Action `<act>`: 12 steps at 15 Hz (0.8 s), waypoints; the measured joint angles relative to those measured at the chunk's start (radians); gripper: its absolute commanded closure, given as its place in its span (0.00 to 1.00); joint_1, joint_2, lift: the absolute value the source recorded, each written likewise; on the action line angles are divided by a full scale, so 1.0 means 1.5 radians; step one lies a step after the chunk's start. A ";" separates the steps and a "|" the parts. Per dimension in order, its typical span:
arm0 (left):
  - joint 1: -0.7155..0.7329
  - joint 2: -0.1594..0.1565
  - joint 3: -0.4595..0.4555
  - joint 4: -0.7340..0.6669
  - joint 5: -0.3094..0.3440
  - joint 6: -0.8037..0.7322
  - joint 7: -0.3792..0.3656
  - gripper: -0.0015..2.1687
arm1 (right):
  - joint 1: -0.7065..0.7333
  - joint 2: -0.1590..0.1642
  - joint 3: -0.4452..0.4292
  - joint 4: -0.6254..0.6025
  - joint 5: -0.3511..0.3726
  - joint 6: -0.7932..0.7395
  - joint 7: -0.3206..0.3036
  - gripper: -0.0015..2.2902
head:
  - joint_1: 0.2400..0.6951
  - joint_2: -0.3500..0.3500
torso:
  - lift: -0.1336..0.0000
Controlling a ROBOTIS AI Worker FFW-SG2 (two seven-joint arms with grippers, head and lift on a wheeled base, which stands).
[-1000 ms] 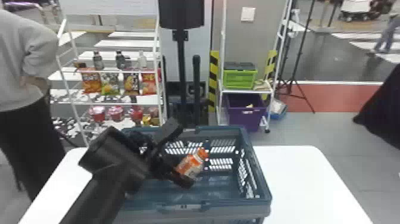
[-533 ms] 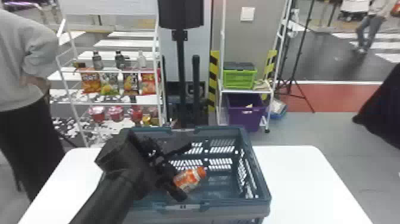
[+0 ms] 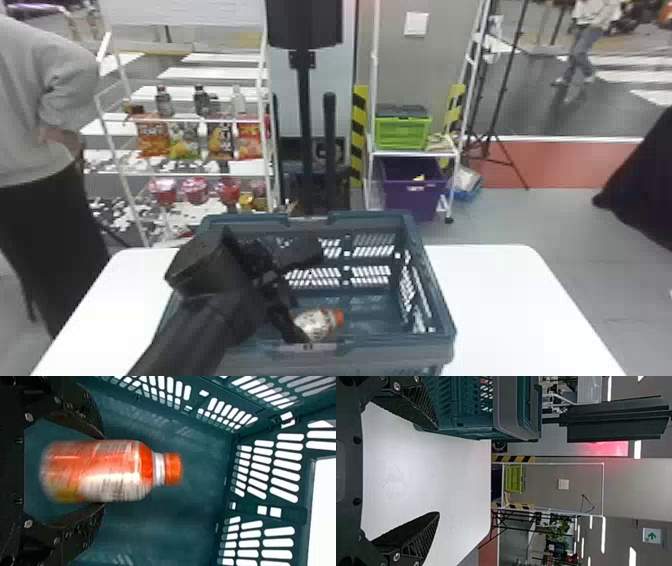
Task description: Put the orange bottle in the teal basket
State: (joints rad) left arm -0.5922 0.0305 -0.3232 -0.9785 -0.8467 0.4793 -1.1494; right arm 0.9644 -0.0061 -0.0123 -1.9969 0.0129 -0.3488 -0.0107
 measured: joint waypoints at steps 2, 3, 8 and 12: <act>0.019 0.000 0.007 -0.039 0.000 0.015 0.007 0.06 | 0.002 0.000 0.000 0.001 0.000 -0.001 0.000 0.06 | 0.57 0.50 | 1.00; 0.030 0.001 0.015 -0.066 0.000 0.018 0.012 0.06 | 0.003 0.000 0.000 0.001 0.000 -0.002 0.000 0.06 | 0.57 0.50 | 1.00; 0.118 0.000 0.140 -0.324 0.034 0.050 0.028 0.07 | 0.013 0.000 -0.003 -0.001 0.000 -0.012 0.001 0.06 | 0.57 0.50 | 1.00; 0.229 -0.017 0.284 -0.573 0.187 0.119 0.100 0.07 | 0.018 -0.004 -0.003 -0.006 -0.001 -0.023 0.004 0.06 | 0.57 0.50 | 1.00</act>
State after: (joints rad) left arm -0.2491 0.0057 0.1033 -1.8382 -0.5655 0.6577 -0.9996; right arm 0.9918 -0.0127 -0.0174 -2.0052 0.0119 -0.3825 -0.0051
